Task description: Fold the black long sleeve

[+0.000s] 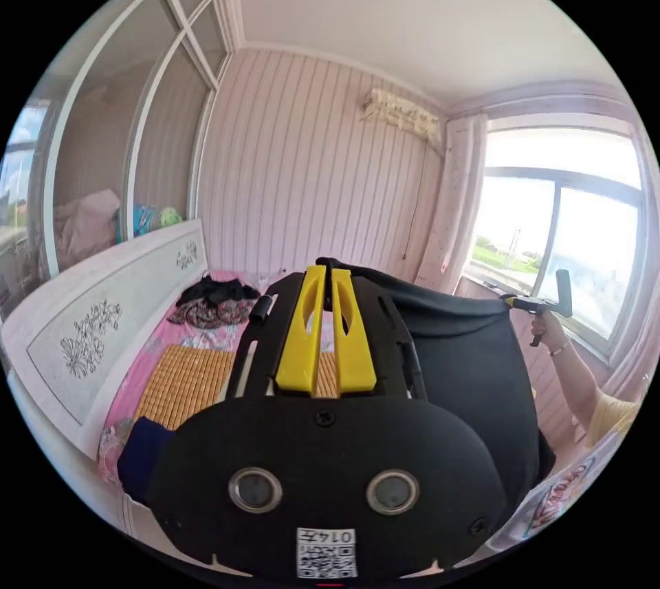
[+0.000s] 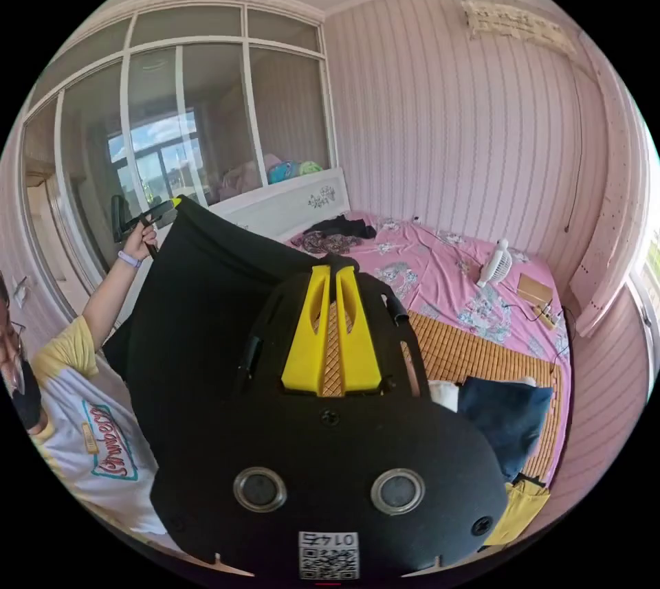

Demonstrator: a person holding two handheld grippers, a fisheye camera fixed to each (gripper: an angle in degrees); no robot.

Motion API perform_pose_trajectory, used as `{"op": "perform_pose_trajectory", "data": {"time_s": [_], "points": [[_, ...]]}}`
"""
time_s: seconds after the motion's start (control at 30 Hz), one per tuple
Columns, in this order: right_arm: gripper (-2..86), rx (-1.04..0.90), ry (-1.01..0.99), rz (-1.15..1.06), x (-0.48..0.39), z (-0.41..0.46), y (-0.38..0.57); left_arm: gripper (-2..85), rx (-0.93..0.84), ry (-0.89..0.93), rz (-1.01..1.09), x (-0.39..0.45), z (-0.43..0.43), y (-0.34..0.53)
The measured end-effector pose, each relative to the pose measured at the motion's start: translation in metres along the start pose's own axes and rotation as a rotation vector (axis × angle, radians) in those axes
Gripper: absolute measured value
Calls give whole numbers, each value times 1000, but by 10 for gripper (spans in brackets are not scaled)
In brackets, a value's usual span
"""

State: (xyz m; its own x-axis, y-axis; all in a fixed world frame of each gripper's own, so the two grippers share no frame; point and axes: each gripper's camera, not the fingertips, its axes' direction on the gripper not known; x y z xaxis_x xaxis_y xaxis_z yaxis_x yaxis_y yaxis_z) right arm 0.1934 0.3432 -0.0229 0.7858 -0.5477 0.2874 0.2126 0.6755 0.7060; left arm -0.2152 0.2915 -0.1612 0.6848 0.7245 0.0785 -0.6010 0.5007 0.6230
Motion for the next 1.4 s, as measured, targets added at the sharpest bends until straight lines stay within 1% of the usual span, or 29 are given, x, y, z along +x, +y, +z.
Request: {"op": "perform_pose_trajectory", "data": {"time_s": [0.03,0.07,0.1,0.13,0.17,0.2,0.27,0.3,0.33,0.4,0.43,0.53,0.6,0.63,0.67,0.7,0.77,0.83,0.9,0.97,1.0,1.07,1.17,1.27,1.3,1.4], "points": [[4,-40,-15,77,19,33,0,-10,-31,-11,-16,-4,15,4],[4,-27,-45,155,36,51,-4,-10,-61,-29,-44,-10,37,9],[3,-4,-60,186,44,55,-10,-10,-38,-42,-57,-13,48,7],[3,74,-81,237,55,51,-24,-10,-18,-50,-63,-14,51,2],[3,199,-93,262,61,36,-41,-10,48,-47,-75,-15,49,-11],[4,262,-99,263,62,27,-50,-10,145,-14,-71,-14,41,-27],[4,464,-109,190,57,-4,-76,-10,261,13,-19,-6,29,-48],[4,494,-100,163,54,-9,-80,-10,303,6,28,-1,26,-57],[4,537,-72,107,49,-13,-84,-10,315,3,51,2,26,-60],[4,540,-34,38,44,-9,-80,-9,299,-5,108,3,35,-56],[4,514,-6,17,45,2,-70,-9,283,-5,116,1,40,-52],[4,390,28,9,61,48,-25,-9,153,8,97,-22,75,-12],[4,298,18,50,76,86,13,-9,18,55,40,-48,112,36],[4,216,16,83,87,114,41,-9,-19,56,23,-54,122,50],[5,133,19,121,97,143,69,-9,-104,57,-15,-67,141,77],[5,95,19,138,102,157,82,-8,-188,72,-66,-80,161,106],[5,-60,35,217,119,212,137,-8,-287,97,-142,-98,188,151],[5,-156,17,305,133,248,177,-8,-400,95,-206,-114,212,197],[5,-243,-11,397,145,278,216,-7,-557,76,-301,-133,240,255],[6,-383,-40,503,159,315,263,-6,-661,63,-377,-147,256,292],[6,-420,-42,524,162,322,273,-6,-710,49,-402,-154,263,312],[6,-515,-37,575,168,340,306,-5,-774,39,-442,-164,272,335],[7,-578,-16,599,175,348,329,-4,-836,38,-467,-177,283,355],[9,-603,-6,611,182,349,338,-7,-840,12,-473,-189,289,359],[9,-605,1,616,184,349,339,-8,-827,-22,-482,-195,289,359],[14,-601,44,647,193,346,340,-3,-783,-23,-525,-210,291,358]]}}
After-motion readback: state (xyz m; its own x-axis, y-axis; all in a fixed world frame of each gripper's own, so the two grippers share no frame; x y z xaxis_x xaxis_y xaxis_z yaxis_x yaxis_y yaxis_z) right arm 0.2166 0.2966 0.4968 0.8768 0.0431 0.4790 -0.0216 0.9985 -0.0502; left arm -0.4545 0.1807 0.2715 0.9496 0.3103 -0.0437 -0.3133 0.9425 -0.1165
